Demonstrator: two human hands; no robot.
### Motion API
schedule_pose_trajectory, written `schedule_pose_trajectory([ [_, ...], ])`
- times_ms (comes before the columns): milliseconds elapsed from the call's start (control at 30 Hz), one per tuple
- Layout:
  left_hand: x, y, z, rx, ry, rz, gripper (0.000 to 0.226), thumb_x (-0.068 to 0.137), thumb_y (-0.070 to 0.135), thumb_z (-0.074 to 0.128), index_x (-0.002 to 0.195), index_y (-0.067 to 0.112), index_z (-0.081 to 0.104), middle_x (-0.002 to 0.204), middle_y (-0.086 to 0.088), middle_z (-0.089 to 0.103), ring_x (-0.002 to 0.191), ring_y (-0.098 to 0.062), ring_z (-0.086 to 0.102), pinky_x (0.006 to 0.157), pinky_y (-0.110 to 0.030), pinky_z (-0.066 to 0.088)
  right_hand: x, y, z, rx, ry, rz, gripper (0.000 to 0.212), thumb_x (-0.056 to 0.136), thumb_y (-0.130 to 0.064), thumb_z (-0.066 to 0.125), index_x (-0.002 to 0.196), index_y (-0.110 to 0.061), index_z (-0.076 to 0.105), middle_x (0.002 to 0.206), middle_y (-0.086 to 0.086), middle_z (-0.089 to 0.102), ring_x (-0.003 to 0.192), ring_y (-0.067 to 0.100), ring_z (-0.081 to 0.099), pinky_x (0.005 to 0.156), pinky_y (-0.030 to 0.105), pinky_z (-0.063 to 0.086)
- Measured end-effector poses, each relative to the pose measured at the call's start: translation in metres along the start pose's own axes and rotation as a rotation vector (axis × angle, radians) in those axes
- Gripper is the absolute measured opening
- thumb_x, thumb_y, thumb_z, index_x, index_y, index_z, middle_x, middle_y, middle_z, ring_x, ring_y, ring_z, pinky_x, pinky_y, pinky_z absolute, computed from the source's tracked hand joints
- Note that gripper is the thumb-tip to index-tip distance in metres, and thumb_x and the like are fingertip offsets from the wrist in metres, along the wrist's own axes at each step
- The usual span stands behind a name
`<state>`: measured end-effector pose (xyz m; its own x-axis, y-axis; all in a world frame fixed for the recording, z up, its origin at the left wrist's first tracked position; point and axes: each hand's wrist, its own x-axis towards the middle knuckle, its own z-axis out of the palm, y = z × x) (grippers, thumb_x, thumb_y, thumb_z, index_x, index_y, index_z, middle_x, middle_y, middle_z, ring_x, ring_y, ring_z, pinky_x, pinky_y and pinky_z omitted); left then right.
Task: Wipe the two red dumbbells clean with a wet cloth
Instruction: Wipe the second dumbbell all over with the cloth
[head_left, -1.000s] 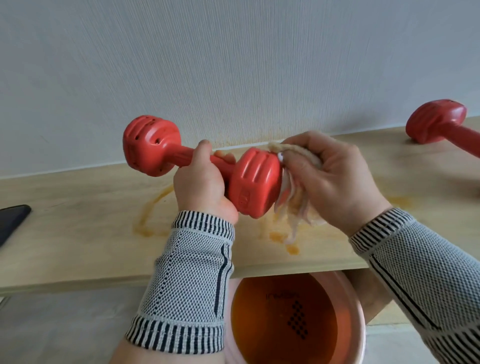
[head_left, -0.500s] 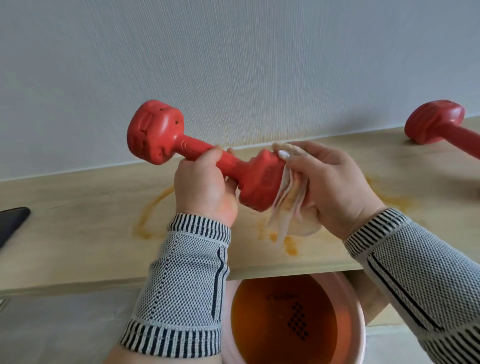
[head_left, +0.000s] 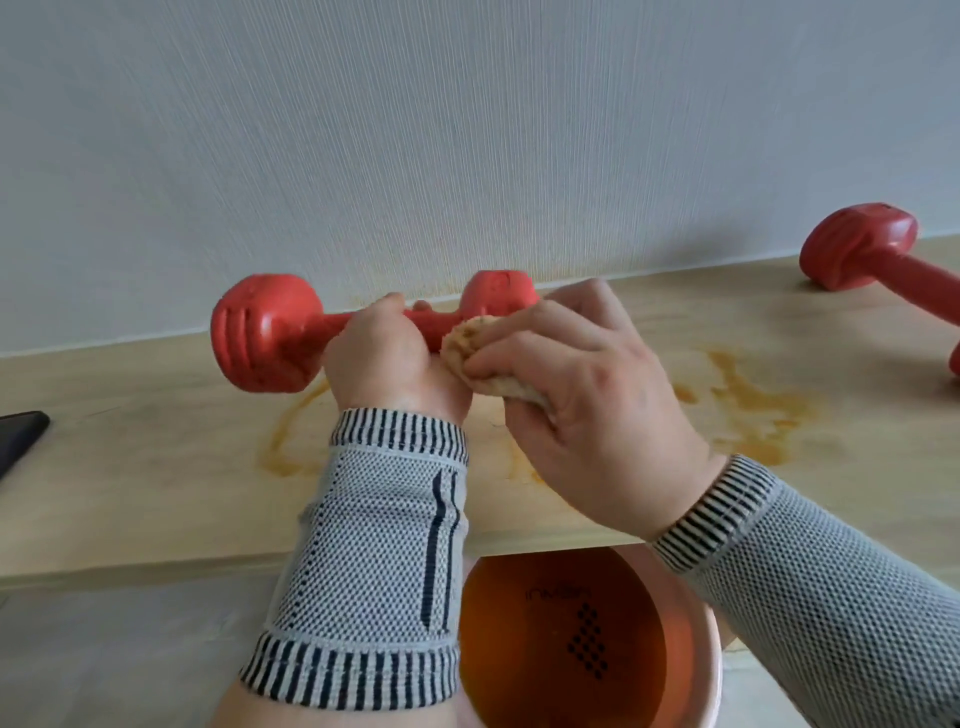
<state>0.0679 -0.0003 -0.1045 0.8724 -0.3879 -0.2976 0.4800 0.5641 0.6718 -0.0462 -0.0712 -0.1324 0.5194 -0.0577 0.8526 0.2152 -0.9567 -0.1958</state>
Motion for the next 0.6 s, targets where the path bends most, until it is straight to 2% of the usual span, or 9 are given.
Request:
schedule_pose_trajectory([
  [67,0.000,0.006,0.000,-0.036,0.013,0.013,0.022,0.101,0.007,0.038,0.082,0.001,0.047,0.071,-0.010,0.044,0.050,-0.017,0.053,0.038,-0.020,0.047,-0.004,0.006,0.000,0.016,0.020,0.029,0.024,0.074,0.005,0.065,0.090,-0.010,0.075,0.105,0.004,0.066,0.091,0.024,0.058,0.085,0.032,0.048],
  [133,-0.004,0.012,0.004,-0.091,-0.001,-0.018,0.024,0.100,0.007,0.038,0.077,0.002,0.045,0.073,-0.012,0.048,0.059,-0.022,0.055,0.050,-0.028,0.053,-0.001,0.012,-0.007,0.047,0.091,0.241,0.020,0.077,-0.003,0.068,0.094,-0.012,0.073,0.108,0.004,0.058,0.090,0.015,0.059,0.080,0.025,0.049],
  [200,-0.005,0.014,0.005,-0.154,0.044,0.013,0.013,0.099,0.004,0.045,0.089,0.000,0.053,0.085,-0.013,0.059,0.081,-0.024,0.066,0.076,-0.038,0.059,0.008,0.019,-0.016,0.081,0.220,0.556,0.017,0.084,-0.018,0.072,0.101,-0.019,0.070,0.109,-0.002,0.053,0.087,0.000,0.056,0.076,0.011,0.045],
  [267,-0.005,0.012,0.006,-0.178,0.084,0.036,0.008,0.097,0.004,0.051,0.098,0.000,0.058,0.093,-0.013,0.066,0.091,-0.024,0.069,0.084,-0.045,0.058,0.017,0.023,-0.023,0.158,0.376,0.739,0.019,0.087,-0.032,0.070,0.104,-0.026,0.065,0.107,-0.003,0.060,0.088,-0.001,0.060,0.079,0.012,0.049],
  [333,-0.005,0.007,0.008,-0.140,0.085,0.030,0.009,0.097,0.007,0.055,0.098,0.000,0.060,0.097,-0.014,0.070,0.091,-0.024,0.071,0.082,-0.042,0.059,0.025,0.016,-0.022,0.300,0.485,0.755,0.017,0.089,-0.034,0.068,0.104,-0.028,0.062,0.100,-0.003,0.068,0.085,0.010,0.067,0.078,0.035,0.057],
  [367,-0.006,0.004,0.009,-0.111,0.075,0.022,0.011,0.096,0.008,0.056,0.100,-0.001,0.061,0.100,-0.015,0.072,0.092,-0.025,0.072,0.083,-0.043,0.058,0.028,0.010,-0.017,0.330,0.482,0.731,0.014,0.090,-0.031,0.067,0.103,-0.028,0.062,0.096,-0.005,0.070,0.083,0.011,0.068,0.075,0.038,0.058],
  [433,-0.006,-0.004,0.011,-0.114,0.037,-0.002,0.019,0.096,0.010,0.057,0.108,-0.005,0.061,0.105,-0.020,0.072,0.095,-0.030,0.072,0.087,-0.048,0.057,0.027,-0.001,-0.002,0.263,0.414,0.615,0.014,0.092,-0.024,0.064,0.106,-0.024,0.064,0.097,-0.007,0.069,0.086,0.007,0.066,0.077,0.032,0.055],
  [533,-0.009,-0.014,0.015,-0.154,-0.014,-0.034,0.029,0.096,0.013,0.055,0.113,-0.009,0.061,0.108,-0.025,0.070,0.095,-0.036,0.072,0.087,-0.051,0.057,0.021,0.002,0.013,0.076,0.320,0.410,0.031,0.096,-0.025,0.055,0.125,-0.014,0.060,0.125,0.001,0.061,0.113,0.007,0.056,0.092,0.011,0.042],
  [600,-0.011,-0.021,0.016,-0.133,-0.024,-0.066,0.031,0.098,0.017,0.051,0.111,-0.008,0.063,0.105,-0.025,0.071,0.094,-0.036,0.072,0.087,-0.051,0.057,0.022,0.010,0.014,0.111,0.302,0.427,0.037,0.098,-0.032,0.049,0.132,-0.019,0.051,0.128,-0.002,0.056,0.115,0.005,0.053,0.092,0.009,0.040],
])
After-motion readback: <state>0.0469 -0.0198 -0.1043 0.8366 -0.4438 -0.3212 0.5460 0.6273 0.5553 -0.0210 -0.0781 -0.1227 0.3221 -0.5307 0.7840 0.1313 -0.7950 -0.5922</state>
